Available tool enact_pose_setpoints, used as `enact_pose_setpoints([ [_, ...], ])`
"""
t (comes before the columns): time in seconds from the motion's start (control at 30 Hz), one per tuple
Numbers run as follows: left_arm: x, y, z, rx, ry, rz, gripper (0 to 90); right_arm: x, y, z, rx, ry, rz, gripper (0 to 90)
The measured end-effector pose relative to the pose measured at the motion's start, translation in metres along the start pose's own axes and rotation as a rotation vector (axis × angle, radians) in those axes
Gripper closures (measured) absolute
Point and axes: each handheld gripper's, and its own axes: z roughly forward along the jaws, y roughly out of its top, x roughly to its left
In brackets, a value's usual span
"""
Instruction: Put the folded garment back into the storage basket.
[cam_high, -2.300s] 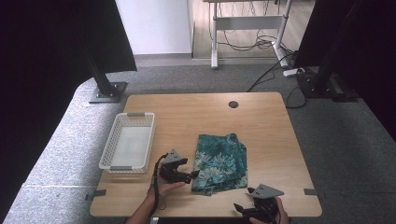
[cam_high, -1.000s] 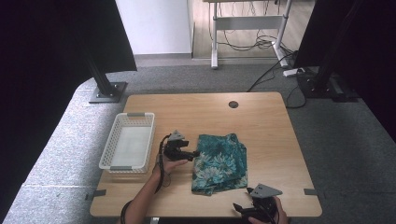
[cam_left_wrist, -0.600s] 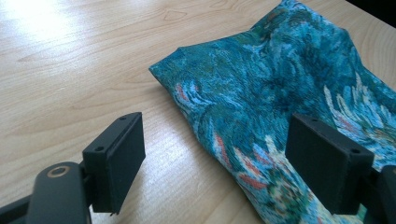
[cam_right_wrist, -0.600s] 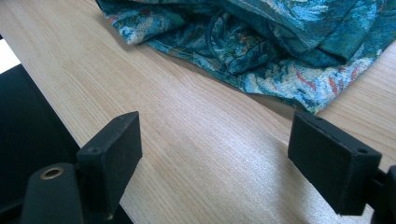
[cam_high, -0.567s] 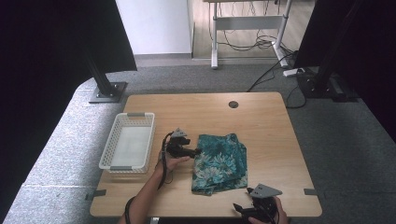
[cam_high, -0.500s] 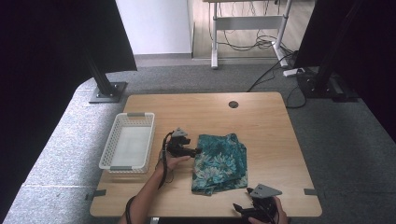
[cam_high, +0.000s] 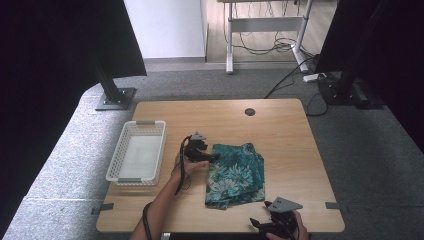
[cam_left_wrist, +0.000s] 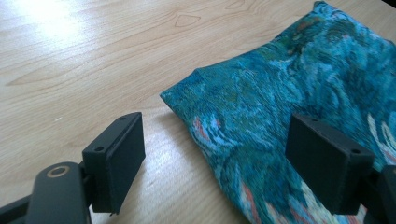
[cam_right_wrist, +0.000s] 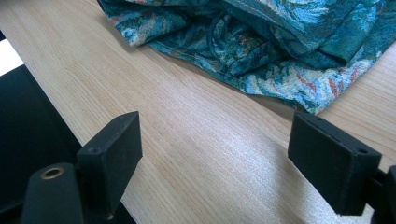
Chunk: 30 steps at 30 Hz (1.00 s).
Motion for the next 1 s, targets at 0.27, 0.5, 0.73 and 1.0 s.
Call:
enact_pose_setpoints([
  [0.27,0.001,0.003,0.012,0.021,-0.001,-0.001,19.1,0.0,0.0,-0.001,-0.003,-0.001,0.003,17.3],
  [0.5,-0.002,0.004,0.017,0.024,-0.008,0.002,19.0,0.0,-0.001,0.0,0.001,-0.001,0.0,17.4],
  [0.73,-0.006,0.003,0.019,0.018,0.027,0.03,22.0,0.001,-0.001,0.001,0.005,0.0,-0.004,17.4],
  [1.0,-0.012,0.002,0.021,0.005,0.055,0.055,42.8,0.002,0.0,0.002,0.007,-0.004,-0.004,17.4],
])
